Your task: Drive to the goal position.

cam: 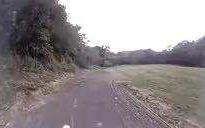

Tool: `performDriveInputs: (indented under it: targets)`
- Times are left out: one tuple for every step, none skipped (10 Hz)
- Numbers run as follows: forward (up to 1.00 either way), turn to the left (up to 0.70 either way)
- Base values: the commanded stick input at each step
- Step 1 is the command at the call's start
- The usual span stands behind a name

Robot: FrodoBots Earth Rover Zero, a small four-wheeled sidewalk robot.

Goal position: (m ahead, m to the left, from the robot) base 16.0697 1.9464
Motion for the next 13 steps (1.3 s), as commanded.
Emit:
performDriveInputs:
  targets:
    - [0.45,0.02]
    - [0.45,0.02]
    - [0.45,0.00]
    - [0.45,0.00]
    - [0.45,0.00]
    - [0.45,0.00]
    - [0.45,0.00]
    - [0.45,0.00]
    - [0.45,0.00]
    - [0.45,-0.10]
    - [0.45,-0.22]
    - [0.45,-0.20]
    - [0.45,-0.08]
